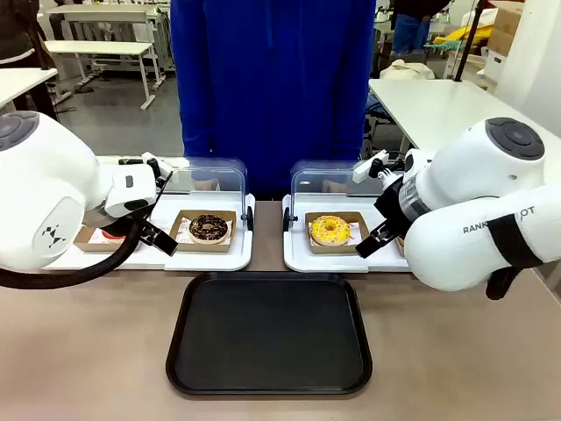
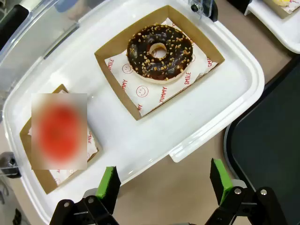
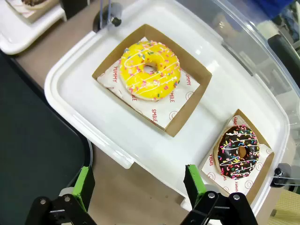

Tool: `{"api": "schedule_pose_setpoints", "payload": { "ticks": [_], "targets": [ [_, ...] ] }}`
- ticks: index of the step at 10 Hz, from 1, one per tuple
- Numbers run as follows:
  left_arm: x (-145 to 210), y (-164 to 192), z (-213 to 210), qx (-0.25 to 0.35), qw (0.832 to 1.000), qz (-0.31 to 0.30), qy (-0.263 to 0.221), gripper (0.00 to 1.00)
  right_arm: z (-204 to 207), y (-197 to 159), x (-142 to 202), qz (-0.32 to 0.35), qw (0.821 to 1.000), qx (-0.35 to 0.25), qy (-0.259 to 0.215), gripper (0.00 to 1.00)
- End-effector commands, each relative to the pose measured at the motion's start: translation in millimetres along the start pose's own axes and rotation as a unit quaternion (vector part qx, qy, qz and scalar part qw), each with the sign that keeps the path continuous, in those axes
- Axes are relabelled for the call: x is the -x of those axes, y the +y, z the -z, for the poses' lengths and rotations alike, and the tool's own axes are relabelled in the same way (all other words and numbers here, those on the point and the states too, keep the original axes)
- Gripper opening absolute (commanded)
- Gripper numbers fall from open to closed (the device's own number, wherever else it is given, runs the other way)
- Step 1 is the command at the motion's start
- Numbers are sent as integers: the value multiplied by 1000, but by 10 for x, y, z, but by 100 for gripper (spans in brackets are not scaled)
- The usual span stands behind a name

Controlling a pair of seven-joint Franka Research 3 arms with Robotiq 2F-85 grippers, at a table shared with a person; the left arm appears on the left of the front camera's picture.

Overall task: Move the third donut from the left to the tray.
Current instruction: Pick up the Paper togo box containing the Donut indicated by the person and place it on the Handle tray.

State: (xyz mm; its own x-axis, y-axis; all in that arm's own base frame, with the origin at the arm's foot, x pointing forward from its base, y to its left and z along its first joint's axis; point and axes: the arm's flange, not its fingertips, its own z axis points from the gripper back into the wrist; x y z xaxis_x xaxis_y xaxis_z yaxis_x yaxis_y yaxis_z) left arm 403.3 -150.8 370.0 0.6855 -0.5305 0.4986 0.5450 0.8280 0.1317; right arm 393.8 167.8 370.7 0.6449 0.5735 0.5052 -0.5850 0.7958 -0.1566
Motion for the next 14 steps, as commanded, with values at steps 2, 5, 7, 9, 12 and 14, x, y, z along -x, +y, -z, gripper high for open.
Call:
{"api": "schedule_pose_setpoints", "payload": {
  "ticks": [2, 5, 7, 9, 12, 14],
  "targets": [
    [-1, 0, -1, 0, 1000, 0, 0, 100, 0, 0, 0, 0, 1000, 0, 0, 100],
    [-1, 0, -1, 0, 1000, 0, 0, 100, 0, 0, 0, 0, 1000, 0, 0, 100],
    [-1, 0, -1, 0, 1000, 0, 0, 100, 0, 0, 0, 0, 1000, 0, 0, 100],
    [-1, 0, -1, 0, 1000, 0, 0, 100, 0, 0, 0, 0, 1000, 0, 0, 100],
    [-72, 402, -541, 61, 997, -7, -36, 100, -441, -380, -227, 24, 999, -20, -24, 100],
    [-86, 908, -1022, 121, 992, 10, -48, 100, -944, -879, -229, 36, 995, -68, -60, 100]
  ]
}}
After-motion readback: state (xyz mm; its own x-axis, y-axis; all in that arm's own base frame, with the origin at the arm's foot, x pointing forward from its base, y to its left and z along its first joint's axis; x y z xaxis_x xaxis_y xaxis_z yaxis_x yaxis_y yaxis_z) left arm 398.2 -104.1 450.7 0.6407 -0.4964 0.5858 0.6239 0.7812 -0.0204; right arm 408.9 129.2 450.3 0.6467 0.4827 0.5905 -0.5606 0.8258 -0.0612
